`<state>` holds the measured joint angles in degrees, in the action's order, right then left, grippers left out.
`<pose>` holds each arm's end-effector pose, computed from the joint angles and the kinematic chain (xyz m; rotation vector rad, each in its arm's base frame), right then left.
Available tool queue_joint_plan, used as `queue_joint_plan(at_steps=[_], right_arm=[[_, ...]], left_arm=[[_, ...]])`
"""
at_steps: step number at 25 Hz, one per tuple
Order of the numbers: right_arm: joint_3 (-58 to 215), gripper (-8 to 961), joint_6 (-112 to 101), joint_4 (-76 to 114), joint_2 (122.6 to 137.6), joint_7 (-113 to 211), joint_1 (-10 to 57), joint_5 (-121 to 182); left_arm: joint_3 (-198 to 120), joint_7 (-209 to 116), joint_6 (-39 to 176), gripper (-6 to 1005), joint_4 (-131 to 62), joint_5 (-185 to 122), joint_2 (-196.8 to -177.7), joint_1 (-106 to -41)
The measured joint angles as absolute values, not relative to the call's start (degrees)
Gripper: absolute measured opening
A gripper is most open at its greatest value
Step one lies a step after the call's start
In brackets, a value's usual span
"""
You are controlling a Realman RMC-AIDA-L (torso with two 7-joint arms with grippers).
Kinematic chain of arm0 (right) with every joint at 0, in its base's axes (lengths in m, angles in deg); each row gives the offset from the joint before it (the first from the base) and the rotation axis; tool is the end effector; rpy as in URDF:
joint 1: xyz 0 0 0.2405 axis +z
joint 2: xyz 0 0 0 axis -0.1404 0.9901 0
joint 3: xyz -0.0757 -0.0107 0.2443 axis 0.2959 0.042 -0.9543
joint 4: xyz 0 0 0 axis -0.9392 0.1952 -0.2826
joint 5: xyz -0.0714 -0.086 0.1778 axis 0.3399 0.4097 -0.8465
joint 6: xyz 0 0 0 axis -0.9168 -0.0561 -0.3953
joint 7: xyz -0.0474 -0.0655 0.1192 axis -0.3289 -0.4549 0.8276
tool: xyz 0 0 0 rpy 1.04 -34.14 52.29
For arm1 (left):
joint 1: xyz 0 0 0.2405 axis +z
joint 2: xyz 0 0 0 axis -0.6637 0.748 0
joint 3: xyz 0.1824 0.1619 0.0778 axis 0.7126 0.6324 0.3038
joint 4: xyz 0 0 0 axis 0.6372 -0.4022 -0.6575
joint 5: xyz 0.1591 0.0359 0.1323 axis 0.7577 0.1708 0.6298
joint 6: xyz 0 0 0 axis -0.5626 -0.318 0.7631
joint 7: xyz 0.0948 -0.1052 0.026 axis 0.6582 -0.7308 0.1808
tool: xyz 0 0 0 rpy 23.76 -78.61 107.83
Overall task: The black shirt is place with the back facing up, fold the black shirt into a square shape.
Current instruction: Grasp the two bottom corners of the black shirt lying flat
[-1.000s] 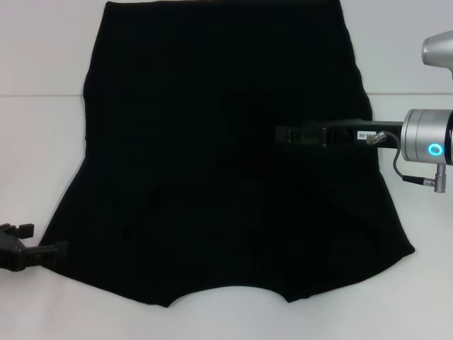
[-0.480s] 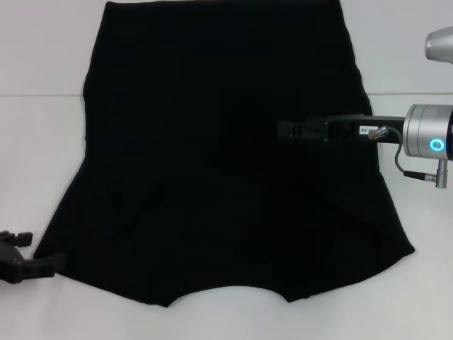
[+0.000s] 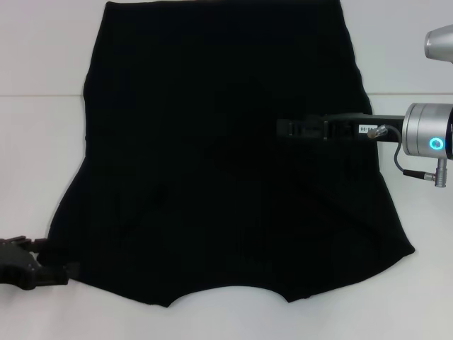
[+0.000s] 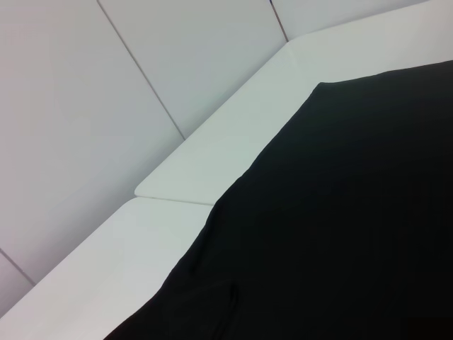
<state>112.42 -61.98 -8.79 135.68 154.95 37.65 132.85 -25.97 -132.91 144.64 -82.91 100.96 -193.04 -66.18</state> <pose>0.2111 0.4257 -0.0143 -2.4344 1.1364 0.6171 -0.3683 0.2900 0.0489 -2.4054 -1.0193 -0.1714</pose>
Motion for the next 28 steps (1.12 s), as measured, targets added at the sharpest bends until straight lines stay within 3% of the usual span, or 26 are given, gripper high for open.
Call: queue_joint_plan(at_steps=[28], right_arm=[[112.4,928,-62.2,-8.8,135.68,155.0,37.2,132.9]], left_arm=[[-25.6,-132.9,149.4,923,-84.0,99.4,-192.92,-66.9]])
